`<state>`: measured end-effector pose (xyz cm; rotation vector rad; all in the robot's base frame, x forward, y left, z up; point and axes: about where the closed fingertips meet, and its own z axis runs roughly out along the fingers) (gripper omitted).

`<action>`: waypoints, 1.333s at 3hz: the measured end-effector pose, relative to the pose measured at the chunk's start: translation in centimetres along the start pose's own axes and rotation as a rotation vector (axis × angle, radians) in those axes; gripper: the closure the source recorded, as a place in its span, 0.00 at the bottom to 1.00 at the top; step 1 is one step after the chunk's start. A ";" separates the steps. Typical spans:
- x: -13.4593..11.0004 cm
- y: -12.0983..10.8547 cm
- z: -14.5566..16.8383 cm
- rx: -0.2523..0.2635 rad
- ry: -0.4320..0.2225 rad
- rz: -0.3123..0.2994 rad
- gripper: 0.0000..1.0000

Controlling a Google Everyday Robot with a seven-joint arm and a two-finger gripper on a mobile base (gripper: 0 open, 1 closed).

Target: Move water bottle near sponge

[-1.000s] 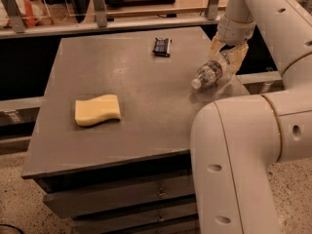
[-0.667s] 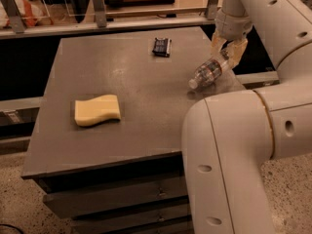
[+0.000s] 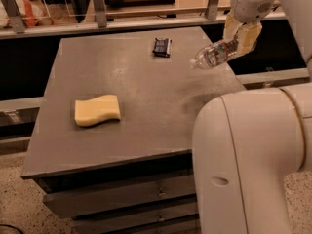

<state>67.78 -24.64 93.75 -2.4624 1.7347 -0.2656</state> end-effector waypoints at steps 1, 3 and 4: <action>-1.2 0.8 -0.8 0.100 -0.206 0.123 1.00; -4.9 -1.1 0.1 0.132 -0.439 0.273 1.00; -4.9 -1.6 0.3 0.138 -0.439 0.308 1.00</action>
Offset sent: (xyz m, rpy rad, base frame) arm -0.0271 0.0491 0.0196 0.7150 0.0146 -0.0988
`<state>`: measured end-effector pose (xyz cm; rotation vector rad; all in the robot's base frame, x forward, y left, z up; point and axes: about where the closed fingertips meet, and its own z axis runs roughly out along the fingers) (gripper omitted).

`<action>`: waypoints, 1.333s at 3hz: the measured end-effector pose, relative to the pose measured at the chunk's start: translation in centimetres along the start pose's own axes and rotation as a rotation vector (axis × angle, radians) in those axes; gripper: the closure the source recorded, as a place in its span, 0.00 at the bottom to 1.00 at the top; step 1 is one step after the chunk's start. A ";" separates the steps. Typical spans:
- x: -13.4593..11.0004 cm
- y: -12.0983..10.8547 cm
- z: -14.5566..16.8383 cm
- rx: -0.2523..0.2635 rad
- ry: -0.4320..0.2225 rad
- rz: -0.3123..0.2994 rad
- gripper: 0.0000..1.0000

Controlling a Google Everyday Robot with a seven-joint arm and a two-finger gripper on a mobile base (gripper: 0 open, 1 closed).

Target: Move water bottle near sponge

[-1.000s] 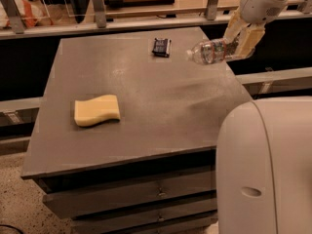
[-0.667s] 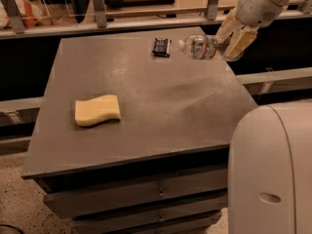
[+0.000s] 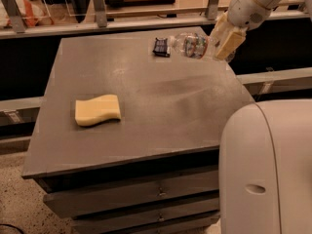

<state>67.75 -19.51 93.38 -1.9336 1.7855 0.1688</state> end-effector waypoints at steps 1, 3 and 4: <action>0.0 -0.1 0.1 0.001 0.000 -0.002 1.00; -6.3 0.9 0.9 0.000 -0.019 -0.229 1.00; -11.6 3.3 0.3 0.042 -0.080 -0.354 1.00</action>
Offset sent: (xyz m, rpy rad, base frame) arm -0.0412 0.0466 -0.0068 -0.0740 -0.0484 0.1911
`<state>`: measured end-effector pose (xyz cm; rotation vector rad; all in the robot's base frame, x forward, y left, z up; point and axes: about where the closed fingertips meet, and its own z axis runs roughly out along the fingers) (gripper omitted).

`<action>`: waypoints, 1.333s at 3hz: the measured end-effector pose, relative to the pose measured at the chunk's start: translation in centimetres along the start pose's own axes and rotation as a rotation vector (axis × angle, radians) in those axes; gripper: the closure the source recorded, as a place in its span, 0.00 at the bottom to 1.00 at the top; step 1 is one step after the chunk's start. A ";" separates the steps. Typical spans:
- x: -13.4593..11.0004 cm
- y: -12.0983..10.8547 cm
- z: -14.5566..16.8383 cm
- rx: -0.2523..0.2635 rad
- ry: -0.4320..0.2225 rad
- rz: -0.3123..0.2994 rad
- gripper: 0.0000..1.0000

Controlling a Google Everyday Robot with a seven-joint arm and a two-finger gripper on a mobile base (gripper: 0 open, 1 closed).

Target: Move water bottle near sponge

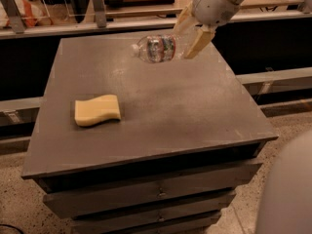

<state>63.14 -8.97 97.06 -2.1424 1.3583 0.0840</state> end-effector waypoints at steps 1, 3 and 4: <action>-3.9 2.5 2.8 -0.050 -0.002 -0.007 1.00; -5.6 5.0 10.3 -0.179 0.055 0.148 1.00; -6.5 5.0 11.0 -0.188 0.057 0.160 1.00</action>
Offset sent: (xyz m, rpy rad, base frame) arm -0.0508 0.0942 -0.1266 -0.1310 0.3189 -0.1477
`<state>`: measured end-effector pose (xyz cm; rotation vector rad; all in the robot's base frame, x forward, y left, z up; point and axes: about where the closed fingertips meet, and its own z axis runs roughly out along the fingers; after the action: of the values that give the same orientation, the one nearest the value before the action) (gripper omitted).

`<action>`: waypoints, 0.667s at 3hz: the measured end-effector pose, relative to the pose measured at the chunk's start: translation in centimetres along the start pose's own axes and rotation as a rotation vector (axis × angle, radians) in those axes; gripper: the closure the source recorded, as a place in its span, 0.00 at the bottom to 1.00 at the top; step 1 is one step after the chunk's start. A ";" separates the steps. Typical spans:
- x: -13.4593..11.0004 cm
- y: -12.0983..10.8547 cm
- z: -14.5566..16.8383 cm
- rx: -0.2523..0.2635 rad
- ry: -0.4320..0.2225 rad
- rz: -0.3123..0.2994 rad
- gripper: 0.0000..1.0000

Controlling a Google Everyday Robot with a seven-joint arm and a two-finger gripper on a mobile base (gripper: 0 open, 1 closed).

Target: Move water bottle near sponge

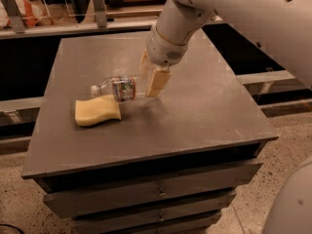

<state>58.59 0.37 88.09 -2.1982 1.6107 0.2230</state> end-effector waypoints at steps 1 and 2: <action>-0.9 0.4 0.7 -0.017 0.039 -0.017 1.00; -1.5 0.8 1.3 -0.031 0.083 -0.047 0.82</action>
Offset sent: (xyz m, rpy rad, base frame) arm -0.0154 0.0247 -0.0142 -0.1575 -0.0260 0.0592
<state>57.47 2.07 87.25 -2.2940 1.6070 0.1461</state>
